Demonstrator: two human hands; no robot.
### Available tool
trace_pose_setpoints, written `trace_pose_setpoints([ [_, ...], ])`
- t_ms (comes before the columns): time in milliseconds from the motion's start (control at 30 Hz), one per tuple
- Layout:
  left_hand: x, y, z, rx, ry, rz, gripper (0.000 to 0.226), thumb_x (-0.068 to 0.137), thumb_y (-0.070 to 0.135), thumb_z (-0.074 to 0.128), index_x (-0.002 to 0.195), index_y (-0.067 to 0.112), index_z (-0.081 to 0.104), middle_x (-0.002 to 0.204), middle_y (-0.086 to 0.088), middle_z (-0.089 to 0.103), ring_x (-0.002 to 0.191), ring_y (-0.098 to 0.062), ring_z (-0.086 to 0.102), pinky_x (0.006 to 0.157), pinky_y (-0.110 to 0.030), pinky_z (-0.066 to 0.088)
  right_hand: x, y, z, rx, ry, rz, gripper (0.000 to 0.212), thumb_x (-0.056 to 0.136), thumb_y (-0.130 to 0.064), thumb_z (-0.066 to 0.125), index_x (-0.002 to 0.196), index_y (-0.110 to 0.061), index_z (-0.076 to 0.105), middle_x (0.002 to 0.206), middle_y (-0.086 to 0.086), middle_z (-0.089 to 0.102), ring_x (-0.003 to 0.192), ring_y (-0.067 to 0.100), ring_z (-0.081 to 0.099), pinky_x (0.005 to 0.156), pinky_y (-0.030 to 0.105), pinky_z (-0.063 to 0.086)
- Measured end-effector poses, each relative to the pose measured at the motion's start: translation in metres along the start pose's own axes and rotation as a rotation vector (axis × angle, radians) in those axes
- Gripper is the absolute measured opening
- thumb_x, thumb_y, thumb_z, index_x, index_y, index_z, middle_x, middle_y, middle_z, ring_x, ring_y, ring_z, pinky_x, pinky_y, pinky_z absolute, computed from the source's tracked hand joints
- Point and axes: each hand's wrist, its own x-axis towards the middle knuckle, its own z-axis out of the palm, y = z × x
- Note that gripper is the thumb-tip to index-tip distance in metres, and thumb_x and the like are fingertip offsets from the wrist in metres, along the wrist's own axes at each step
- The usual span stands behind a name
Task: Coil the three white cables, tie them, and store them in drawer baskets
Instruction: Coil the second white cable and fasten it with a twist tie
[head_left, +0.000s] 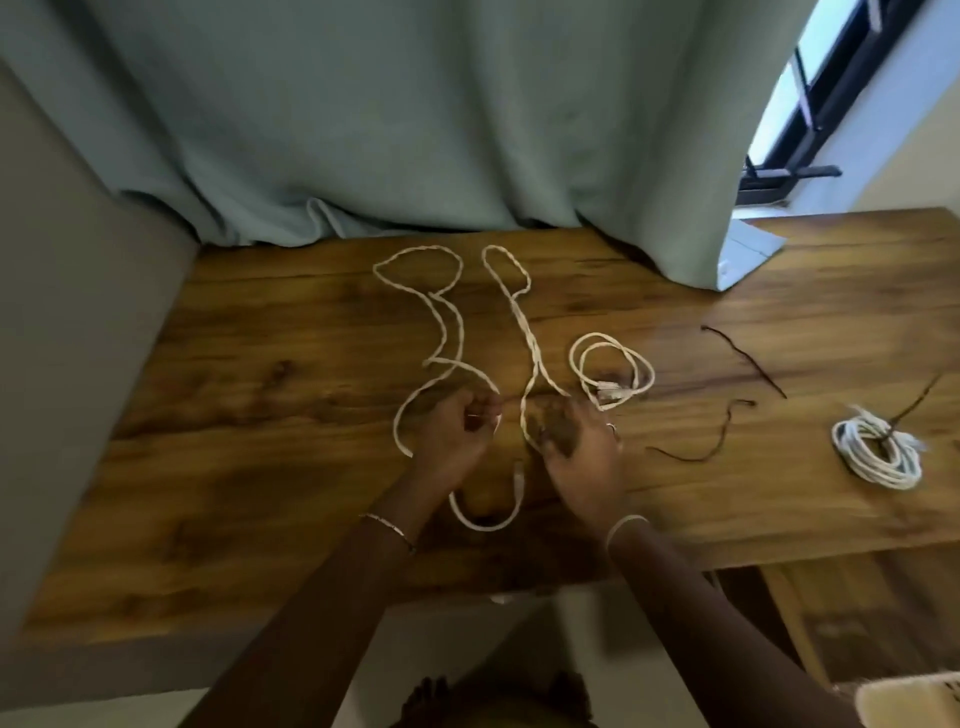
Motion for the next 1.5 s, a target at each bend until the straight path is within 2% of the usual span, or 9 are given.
trace_pose_setpoints([
  [200,-0.015,-0.039,-0.028,-0.02,0.067,0.017,0.032,0.077,0.006,0.071,0.082,0.035,0.059,0.084,0.011,0.068,0.082,-0.008,0.066,0.077,-0.03,0.055,-0.03,-0.015,0.029,-0.005,-0.056,-0.132,0.02,0.08,-0.038,0.061,0.093,-0.023,0.065,0.094,-0.008,0.061,0.086,0.014,0.059,0.081,0.045,0.05],
  [367,-0.021,-0.059,-0.04,-0.037,0.013,-0.036,0.029,0.076,0.01,0.075,0.08,0.031,0.057,0.081,0.008,0.066,0.082,-0.013,0.065,0.078,-0.032,0.053,-0.054,-0.023,0.04,-0.227,-0.136,-0.17,0.048,0.065,-0.069,0.06,0.088,-0.028,0.069,0.094,-0.014,0.066,0.087,0.008,0.06,0.081,0.033,0.046],
  [567,-0.024,-0.067,-0.056,-0.06,-0.049,-0.001,0.031,0.075,0.006,0.077,0.086,0.027,0.058,0.091,0.006,0.066,0.092,-0.013,0.065,0.082,-0.03,0.053,-0.065,-0.037,0.052,-0.447,-0.023,-0.194,0.014,0.074,-0.037,0.063,0.077,-0.023,0.063,0.079,-0.004,0.066,0.077,0.019,0.062,0.072,0.027,0.032],
  [800,-0.019,-0.073,-0.076,-0.101,0.001,-0.065,0.04,0.077,0.015,0.076,0.114,0.021,0.063,0.114,0.004,0.065,0.108,-0.01,0.056,0.091,-0.029,0.049,-0.059,-0.059,0.047,-0.603,-0.125,-0.169,0.032,0.083,-0.046,0.058,0.096,-0.017,0.061,0.089,0.004,0.065,0.085,0.025,0.062,0.075,0.03,0.041],
  [900,-0.024,-0.067,-0.082,-0.097,0.049,-0.083,0.036,0.079,0.02,0.075,0.112,0.022,0.062,0.111,0.006,0.065,0.106,-0.007,0.057,0.086,-0.028,0.05,-0.054,-0.068,0.045,-0.377,-0.092,-0.01,0.024,0.075,-0.04,0.068,0.085,-0.019,0.063,0.081,-0.001,0.066,0.078,0.018,0.063,0.067,0.026,0.045],
  [1000,-0.031,-0.05,-0.086,-0.107,0.06,-0.07,0.016,0.086,0.033,0.067,0.097,0.023,0.064,0.091,0.008,0.065,0.089,-0.009,0.06,0.074,-0.023,0.05,-0.045,-0.084,0.044,0.235,-0.016,0.23,0.006,0.07,-0.016,0.075,0.073,-0.018,0.069,0.068,-0.003,0.069,0.064,0.012,0.065,0.063,0.029,0.053],
  [1133,-0.03,-0.025,-0.083,-0.312,-0.206,-0.072,0.032,0.099,0.037,0.042,0.096,0.018,0.068,0.088,0.003,0.069,0.086,-0.012,0.063,0.079,-0.022,0.048,-0.035,-0.107,0.039,0.707,-0.003,0.298,0.009,0.078,-0.003,0.072,0.082,-0.012,0.073,0.077,0.002,0.074,0.07,0.009,0.068,0.064,0.018,0.052],
  [1333,-0.019,-0.002,-0.081,-0.605,-0.164,-0.093,0.028,0.098,0.019,0.049,0.11,-0.001,0.064,0.105,-0.024,0.067,0.098,-0.036,0.065,0.089,-0.044,0.053,-0.011,-0.126,0.014,0.756,-0.136,0.047,0.015,0.084,0.003,0.065,0.096,-0.005,0.07,0.074,-0.001,0.075,0.07,0.009,0.071,0.064,0.018,0.054],
  [1500,-0.001,0.026,-0.085,-0.817,-0.097,-0.103,0.027,0.1,0.017,0.042,0.105,-0.002,0.059,0.088,-0.015,0.066,0.075,-0.02,0.066,0.066,-0.03,0.057,0.025,-0.135,0.0,0.59,-0.064,-0.113,0.015,0.08,-0.003,0.073,0.082,-0.014,0.063,0.061,0.002,0.063,0.056,0.009,0.06,0.057,0.019,0.048],
])
